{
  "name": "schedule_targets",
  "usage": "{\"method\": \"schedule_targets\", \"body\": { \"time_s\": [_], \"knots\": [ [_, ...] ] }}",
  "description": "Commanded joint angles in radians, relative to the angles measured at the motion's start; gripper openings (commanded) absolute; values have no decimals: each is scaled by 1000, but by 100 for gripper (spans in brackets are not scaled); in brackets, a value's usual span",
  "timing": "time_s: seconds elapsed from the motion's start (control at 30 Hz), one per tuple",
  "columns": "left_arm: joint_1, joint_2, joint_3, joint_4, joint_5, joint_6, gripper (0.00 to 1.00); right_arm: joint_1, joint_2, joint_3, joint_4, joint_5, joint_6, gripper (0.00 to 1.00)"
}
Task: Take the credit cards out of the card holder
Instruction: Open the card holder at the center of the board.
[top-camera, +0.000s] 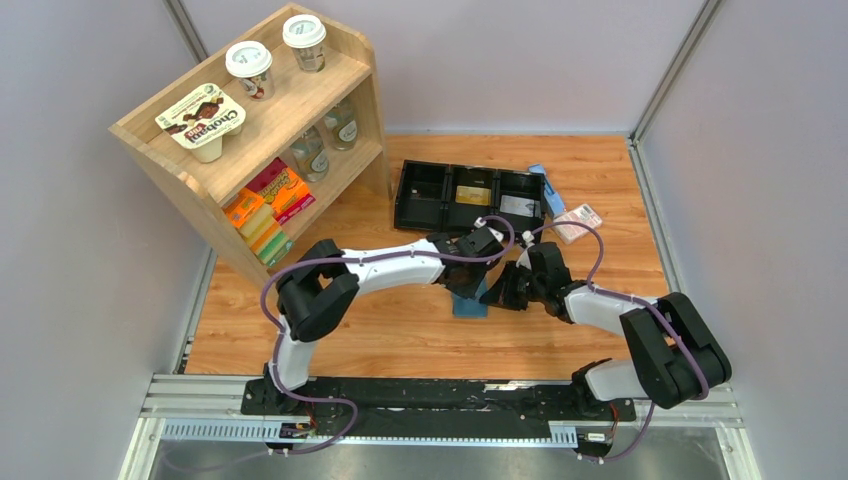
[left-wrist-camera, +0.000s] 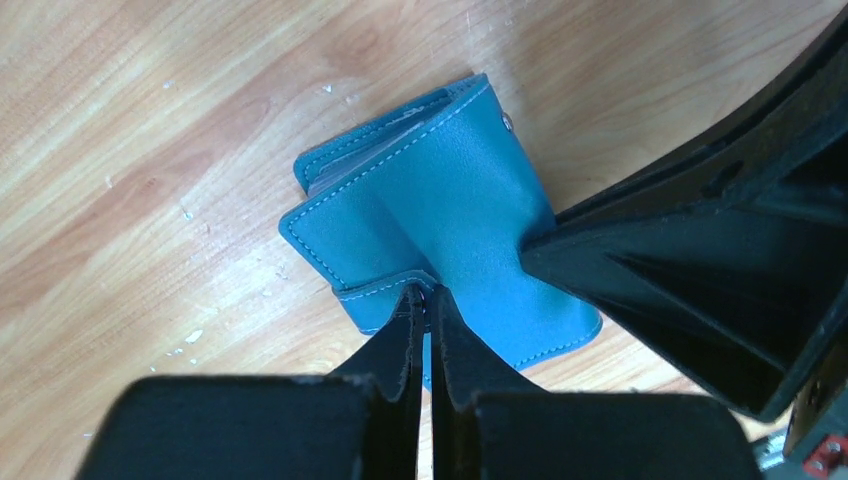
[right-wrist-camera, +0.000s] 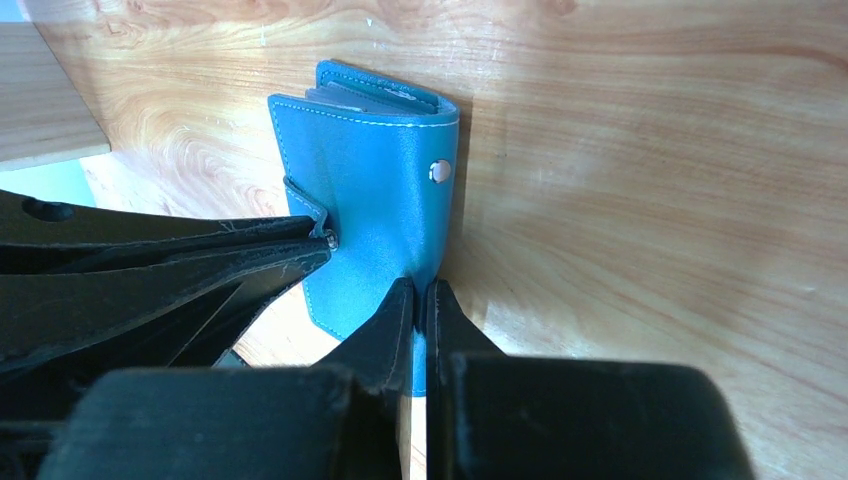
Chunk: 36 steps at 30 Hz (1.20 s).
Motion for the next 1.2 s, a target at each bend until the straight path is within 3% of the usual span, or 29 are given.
{"method": "schedule_targets", "body": {
  "time_s": [0.0,0.17,0.33,0.47,0.67,0.7,1.17],
  "knots": [
    [46,-136,-152,145,70,-76,0,10,39,-15,-82,84,-68,0],
    [115,-295,-332,341,103,-170,0,10,36,10,-99,112,-91,0],
    [133,-399,-475,392,55,-225,0,12,31,61,-189,147,-114,10],
    [135,-430,-597,479,43,-326,0,30,-8,125,-279,196,-138,48],
    [136,-459,-726,608,49,-444,0,95,-84,232,-430,313,-160,97],
    [136,-470,-743,619,49,-458,0,116,-87,249,-451,332,-166,100],
    [136,-531,-811,642,27,-476,0,429,115,488,-599,652,-178,100]
  ]
}}
